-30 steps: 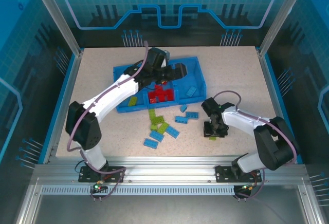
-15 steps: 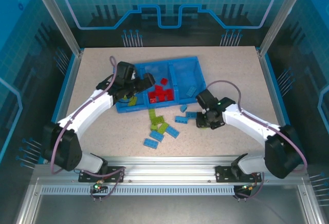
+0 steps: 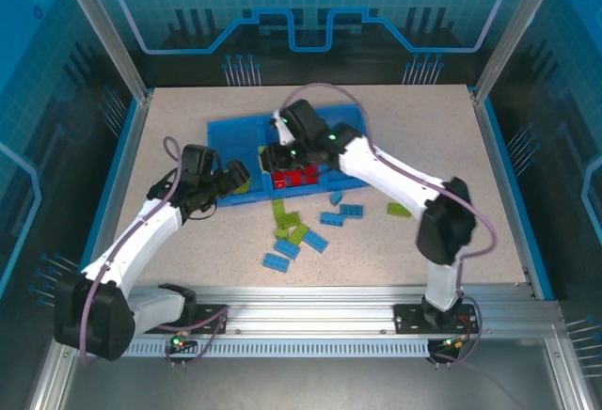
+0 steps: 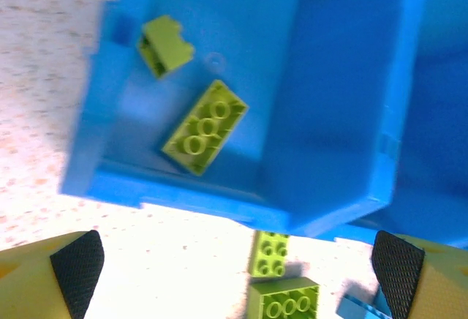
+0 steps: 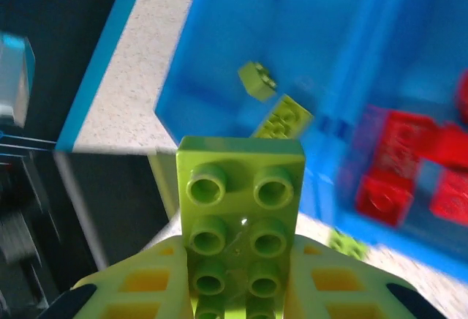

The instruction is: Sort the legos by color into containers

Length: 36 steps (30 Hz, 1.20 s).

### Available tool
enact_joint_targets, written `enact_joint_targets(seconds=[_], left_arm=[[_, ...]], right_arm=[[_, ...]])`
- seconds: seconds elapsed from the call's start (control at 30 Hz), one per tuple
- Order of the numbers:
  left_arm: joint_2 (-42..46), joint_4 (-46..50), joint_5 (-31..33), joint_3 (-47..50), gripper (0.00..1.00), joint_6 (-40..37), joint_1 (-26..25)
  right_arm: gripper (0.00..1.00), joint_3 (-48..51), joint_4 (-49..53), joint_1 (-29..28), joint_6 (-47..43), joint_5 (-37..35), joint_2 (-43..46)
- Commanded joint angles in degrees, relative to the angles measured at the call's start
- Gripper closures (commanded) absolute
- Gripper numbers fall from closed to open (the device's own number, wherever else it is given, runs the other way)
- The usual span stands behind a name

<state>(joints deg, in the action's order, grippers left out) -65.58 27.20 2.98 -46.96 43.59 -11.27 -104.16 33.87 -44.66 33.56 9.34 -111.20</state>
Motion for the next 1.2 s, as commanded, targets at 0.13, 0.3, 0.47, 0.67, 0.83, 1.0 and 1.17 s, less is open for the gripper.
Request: enact_joint_targets(seconds=[0.13,0.3,0.47,0.67,0.83,1.0,1.17], left_arm=[[7.62,6.46,4.22,5.15,0.01,0.96,3.77],[10.59,7.64,4.82,8.38,0.01,1.75,3.97],[10.91,7.61,4.75,9.36,0.01,1.98,3.97],[10.47,7.05,4.39,9.00,0.01,2.02,3.97],[10.32,6.74,4.23,8.39,0.01,1.68,3.98],[10.01,7.11,3.79,7.85,0.01,0.27,3.97],[9.62,5.66,1.85,9.28,0.01,0.44,3.89]], right_arm=[[0.72,-39.23,18.95,-1.33,-0.61,0.12,-26.49],[0.66,-47.35,20.07,-1.21,3.76,0.00,-33.77],[0.57,-44.54,15.80,-0.78,6.69,1.26,-34.17],[0.41,-44.46,15.95,-0.63,6.56,1.53,-34.18],[0.33,-43.61,16.69,-1.66,2.98,2.34,-30.12],[0.21,-25.54,15.94,-4.62,-13.06,-16.77,-11.87],[0.10,8.72,13.05,4.15,-5.04,-25.20,11.08]])
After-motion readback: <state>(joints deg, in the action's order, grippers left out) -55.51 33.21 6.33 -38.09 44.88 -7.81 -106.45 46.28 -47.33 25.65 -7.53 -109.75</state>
